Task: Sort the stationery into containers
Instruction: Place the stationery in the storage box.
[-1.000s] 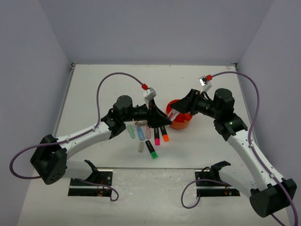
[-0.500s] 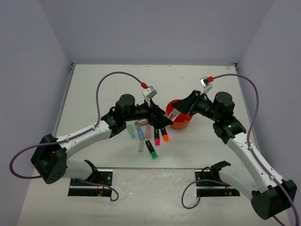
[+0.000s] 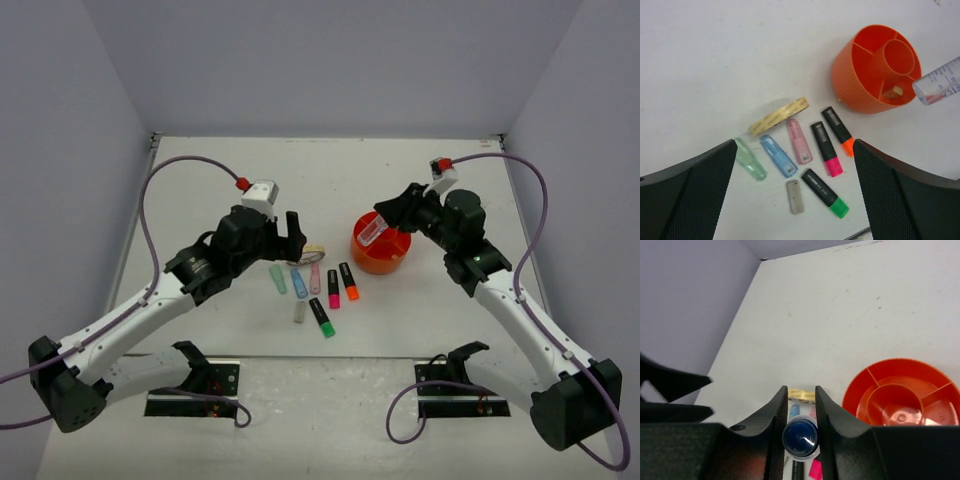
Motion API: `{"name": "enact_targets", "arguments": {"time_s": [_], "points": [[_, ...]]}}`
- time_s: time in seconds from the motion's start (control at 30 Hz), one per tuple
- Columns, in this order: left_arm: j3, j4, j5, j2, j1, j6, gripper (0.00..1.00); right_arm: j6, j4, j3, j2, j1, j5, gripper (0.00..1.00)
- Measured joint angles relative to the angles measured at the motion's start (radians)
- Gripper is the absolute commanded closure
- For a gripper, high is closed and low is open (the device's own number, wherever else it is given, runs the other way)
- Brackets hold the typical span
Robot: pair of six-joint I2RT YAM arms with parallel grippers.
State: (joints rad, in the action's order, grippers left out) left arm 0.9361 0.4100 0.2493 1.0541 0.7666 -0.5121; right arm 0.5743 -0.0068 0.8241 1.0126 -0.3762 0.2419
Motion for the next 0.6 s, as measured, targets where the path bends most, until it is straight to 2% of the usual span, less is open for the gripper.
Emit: {"name": "enact_targets", "arguments": {"time_s": [0.27, 0.6], "points": [[0.032, 0.195, 0.143, -0.166, 0.000, 0.009, 0.00, -0.096, 0.118, -0.032, 0.151, -0.015, -0.098, 1.00], [-0.066, 0.267, 0.212, -0.303, 0.000, 0.020, 0.00, -0.133, 0.190, -0.056, 0.241, -0.056, -0.144, 1.00]]}}
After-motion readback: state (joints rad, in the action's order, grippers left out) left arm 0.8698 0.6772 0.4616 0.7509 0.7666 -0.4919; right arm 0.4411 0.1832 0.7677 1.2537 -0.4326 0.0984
